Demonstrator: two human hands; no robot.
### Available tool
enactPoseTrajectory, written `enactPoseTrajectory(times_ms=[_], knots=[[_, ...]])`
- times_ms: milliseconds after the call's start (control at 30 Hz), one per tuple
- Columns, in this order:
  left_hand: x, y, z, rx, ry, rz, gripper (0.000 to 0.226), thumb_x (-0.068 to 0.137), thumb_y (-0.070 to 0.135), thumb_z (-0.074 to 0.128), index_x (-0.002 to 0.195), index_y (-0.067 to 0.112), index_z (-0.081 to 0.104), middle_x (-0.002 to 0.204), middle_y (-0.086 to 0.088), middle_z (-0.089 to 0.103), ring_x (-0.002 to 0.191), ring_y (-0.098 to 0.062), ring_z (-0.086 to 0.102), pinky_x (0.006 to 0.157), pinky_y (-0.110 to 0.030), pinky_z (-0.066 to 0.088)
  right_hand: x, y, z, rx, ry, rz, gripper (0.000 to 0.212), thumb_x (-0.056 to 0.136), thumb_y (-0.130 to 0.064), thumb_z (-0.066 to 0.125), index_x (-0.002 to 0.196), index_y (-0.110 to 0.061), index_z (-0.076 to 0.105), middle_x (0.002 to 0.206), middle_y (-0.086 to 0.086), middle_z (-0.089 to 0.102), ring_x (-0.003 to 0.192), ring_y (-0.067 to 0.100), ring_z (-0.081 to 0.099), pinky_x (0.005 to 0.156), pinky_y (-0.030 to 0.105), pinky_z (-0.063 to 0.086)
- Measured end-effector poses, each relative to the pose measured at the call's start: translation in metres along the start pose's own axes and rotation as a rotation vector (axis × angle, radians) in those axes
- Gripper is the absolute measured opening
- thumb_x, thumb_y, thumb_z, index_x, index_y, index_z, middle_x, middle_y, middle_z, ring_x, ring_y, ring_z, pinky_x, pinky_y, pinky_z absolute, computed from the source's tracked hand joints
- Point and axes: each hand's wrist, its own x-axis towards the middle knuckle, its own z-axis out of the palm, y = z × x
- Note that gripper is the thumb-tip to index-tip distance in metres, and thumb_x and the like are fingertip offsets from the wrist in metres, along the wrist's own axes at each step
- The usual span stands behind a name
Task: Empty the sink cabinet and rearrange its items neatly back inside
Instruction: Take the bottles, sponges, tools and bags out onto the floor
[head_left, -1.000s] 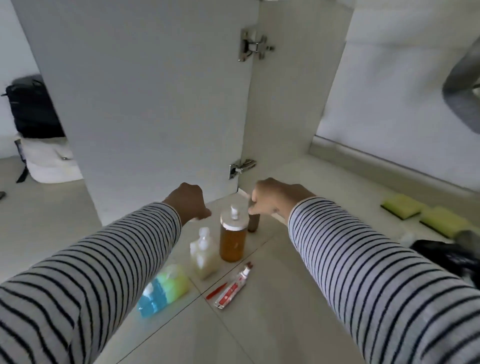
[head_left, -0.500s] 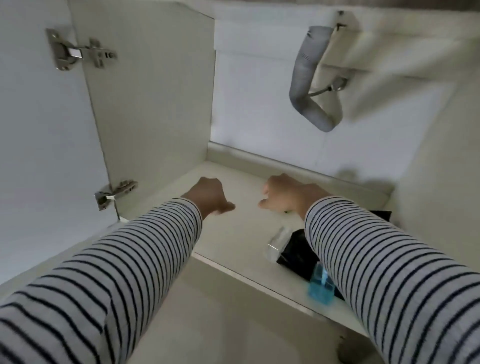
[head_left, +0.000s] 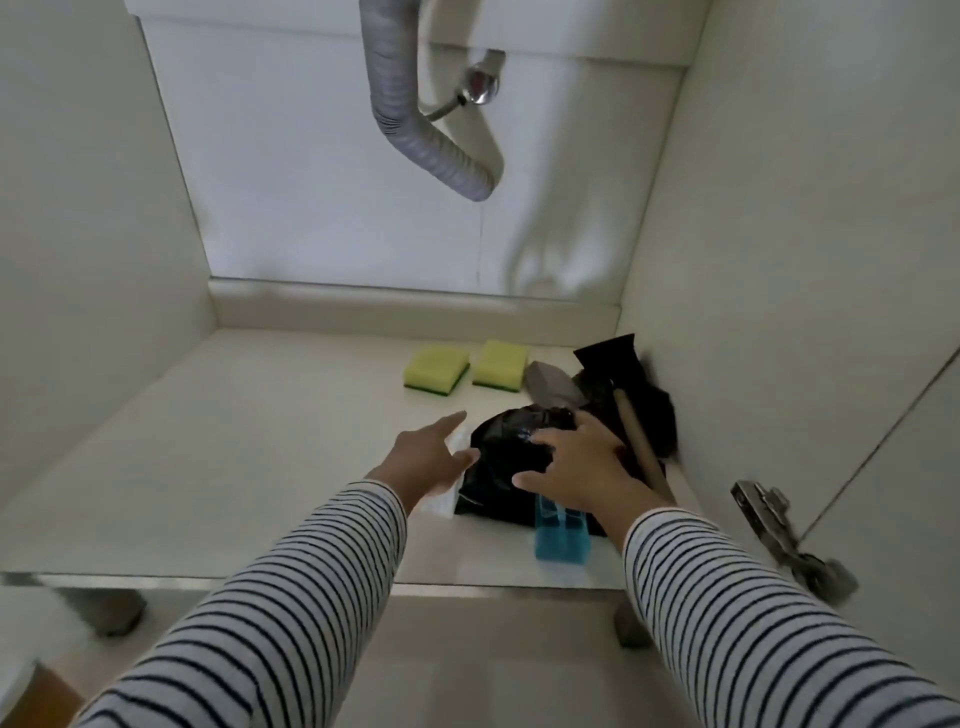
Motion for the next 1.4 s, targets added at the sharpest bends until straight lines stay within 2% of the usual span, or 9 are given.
enactPoseTrajectory(times_ms=[167, 367, 467, 667, 833, 1000, 1100, 1267, 1400], knots=[[0.015, -0.003, 0.014, -0.03, -0.03, -0.027, 0.057, 0.096, 0.048, 0.038, 0.148, 0.037, 0.019, 0.149, -0.006, 0.039, 0.137, -0.028, 0.033, 0.108, -0.032, 0.03, 0.003, 0.003, 0.022, 0.028, 0.037, 0.104, 0.073, 0.076, -0.049, 0.07, 0.139, -0.026, 0.04, 0.144, 0.014, 0.025, 0.125, 0.033, 0.041, 0.104, 0.039, 0.04], [0.012, -0.002, 0.013, -0.089, 0.024, -0.022, 0.049, 0.098, 0.035, 0.04, 0.146, 0.033, 0.028, 0.149, -0.006, 0.038, 0.137, -0.028, 0.032, 0.109, -0.029, 0.026, 0.003, 0.003, 0.028, 0.077, 0.029, 0.148, 0.067, 0.078, -0.036, 0.069, 0.138, -0.024, 0.041, 0.137, 0.015, 0.04, 0.12, 0.032, 0.045, 0.092, 0.034, 0.044], [0.002, -0.007, 0.01, -0.125, 0.103, -0.024, 0.045, 0.1, 0.028, 0.037, 0.144, 0.032, 0.032, 0.148, -0.005, 0.04, 0.134, -0.026, 0.036, 0.107, -0.029, 0.028, -0.005, -0.003, 0.018, 0.136, 0.012, 0.12, 0.063, 0.08, -0.031, 0.068, 0.138, -0.024, 0.044, 0.141, 0.012, 0.041, 0.122, 0.028, 0.048, 0.099, 0.032, 0.045], [-0.023, -0.023, -0.008, -0.369, 0.278, -0.065, 0.042, 0.099, 0.023, 0.038, 0.138, 0.035, 0.038, 0.144, -0.007, 0.043, 0.129, -0.027, 0.042, 0.103, -0.033, 0.035, -0.028, -0.038, -0.022, 0.1, 0.003, -0.104, 0.058, 0.091, -0.026, 0.055, 0.145, -0.021, 0.034, 0.149, 0.005, 0.037, 0.133, 0.023, 0.039, 0.106, 0.029, 0.034], [-0.056, -0.039, -0.035, -0.509, 0.496, -0.116, 0.036, 0.096, 0.026, 0.045, 0.13, 0.036, 0.04, 0.137, -0.007, 0.05, 0.114, -0.024, 0.051, 0.086, -0.03, 0.042, -0.031, -0.078, -0.033, 0.322, 0.012, -0.277, 0.061, 0.085, -0.021, 0.065, 0.14, -0.033, 0.041, 0.141, 0.003, 0.045, 0.114, 0.019, 0.052, 0.088, 0.027, 0.047], [-0.109, -0.063, -0.061, -0.513, 0.739, -0.187, 0.035, 0.093, 0.018, 0.056, 0.125, 0.025, 0.044, 0.116, -0.002, 0.056, 0.093, -0.014, 0.048, 0.077, -0.027, 0.038, -0.039, -0.134, -0.016, 0.437, -0.047, -0.514, 0.063, 0.08, -0.017, 0.07, 0.135, -0.037, 0.047, 0.134, -0.004, 0.051, 0.118, 0.016, 0.049, 0.086, 0.021, 0.039], [-0.152, -0.092, -0.072, -0.471, 0.885, -0.262, 0.037, 0.088, 0.015, 0.062, 0.12, 0.023, 0.046, 0.107, 0.006, 0.051, 0.095, -0.013, 0.048, 0.082, -0.027, 0.039, -0.054, -0.174, 0.003, 0.458, -0.119, -0.643, 0.063, 0.08, -0.018, 0.071, 0.132, -0.042, 0.047, 0.124, -0.005, 0.052, 0.11, 0.016, 0.05, 0.086, 0.024, 0.042], [-0.244, -0.141, -0.084, -0.419, 1.139, -0.471, 0.039, 0.085, 0.014, 0.067, 0.119, 0.021, 0.049, 0.125, 0.002, 0.057, 0.113, -0.019, 0.052, 0.082, -0.016, 0.026, -0.094, -0.248, 0.044, 0.488, -0.278, -0.844, 0.063, 0.08, -0.017, 0.073, 0.13, -0.045, 0.048, 0.112, -0.008, 0.049, 0.103, 0.012, 0.049, 0.083, 0.022, 0.041], [-0.328, -0.174, -0.084, -0.356, 1.305, -0.638, 0.039, 0.081, 0.017, 0.07, 0.115, 0.027, 0.054, 0.121, 0.006, 0.06, 0.111, -0.021, 0.053, 0.083, -0.021, 0.031, -0.141, -0.306, 0.081, 0.539, -0.43, -0.981, 0.06, 0.078, -0.017, 0.074, 0.128, -0.043, 0.051, 0.121, -0.006, 0.051, 0.108, 0.012, 0.048, 0.083, 0.022, 0.041]])
